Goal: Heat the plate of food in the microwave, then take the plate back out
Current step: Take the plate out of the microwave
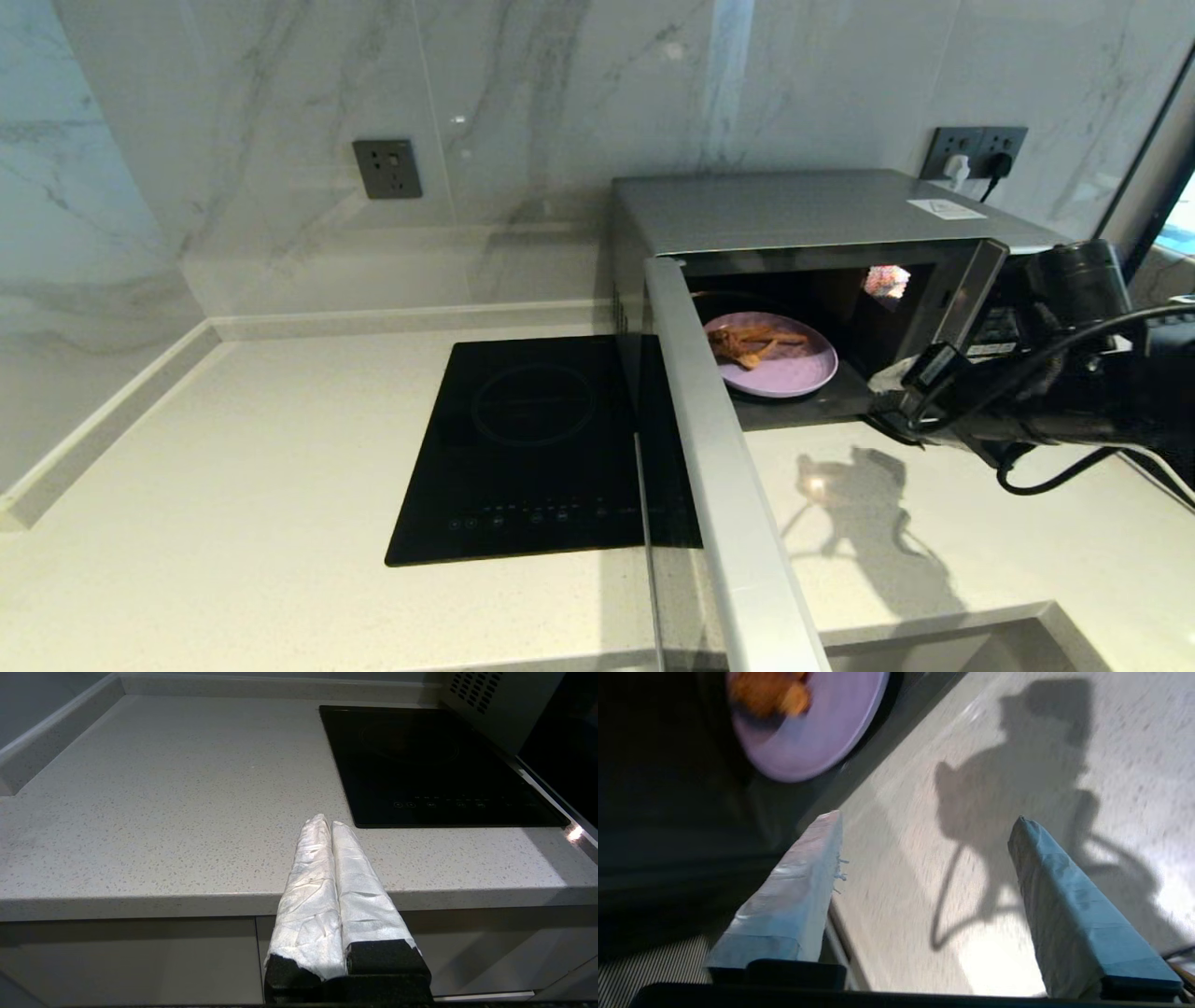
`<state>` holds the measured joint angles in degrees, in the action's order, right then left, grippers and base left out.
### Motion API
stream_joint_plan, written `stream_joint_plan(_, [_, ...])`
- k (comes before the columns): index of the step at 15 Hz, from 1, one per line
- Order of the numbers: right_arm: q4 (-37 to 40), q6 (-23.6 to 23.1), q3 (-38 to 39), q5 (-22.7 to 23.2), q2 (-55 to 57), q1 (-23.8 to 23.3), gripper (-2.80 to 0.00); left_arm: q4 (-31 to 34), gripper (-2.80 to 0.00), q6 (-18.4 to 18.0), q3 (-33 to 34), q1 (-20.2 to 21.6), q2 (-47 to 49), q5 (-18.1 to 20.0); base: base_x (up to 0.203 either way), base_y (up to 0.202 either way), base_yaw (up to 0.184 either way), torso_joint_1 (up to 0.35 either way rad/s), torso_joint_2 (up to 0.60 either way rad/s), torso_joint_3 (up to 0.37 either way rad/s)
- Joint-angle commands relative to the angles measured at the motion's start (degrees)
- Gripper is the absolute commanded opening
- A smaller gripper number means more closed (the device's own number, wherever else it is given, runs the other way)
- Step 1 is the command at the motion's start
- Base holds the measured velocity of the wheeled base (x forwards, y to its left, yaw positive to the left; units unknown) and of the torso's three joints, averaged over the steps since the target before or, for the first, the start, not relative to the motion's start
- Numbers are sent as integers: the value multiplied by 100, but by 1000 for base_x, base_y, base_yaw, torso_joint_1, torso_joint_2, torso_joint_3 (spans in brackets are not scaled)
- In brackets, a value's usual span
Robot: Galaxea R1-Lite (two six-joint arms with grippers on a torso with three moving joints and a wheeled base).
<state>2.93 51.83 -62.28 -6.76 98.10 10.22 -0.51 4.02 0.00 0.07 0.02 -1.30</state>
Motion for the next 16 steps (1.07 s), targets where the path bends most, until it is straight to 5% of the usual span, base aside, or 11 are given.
stream_joint_plan(1, [332,197,-805,-373,862,25,0,-2,-280,2,0,1,6,-2,0,0,0,0,0,0])
stream_joint_plan(9, [1137,532,-2598,-721,2078,76,0,-2,-280,7,0,1,6,-2,0,0,0,0,0,0])
stream_joint_plan(16, [1096,565,-3103,-544,2482,130,0,-2,-280,2,0,1,6,-2,0,0,0,0,0,0])
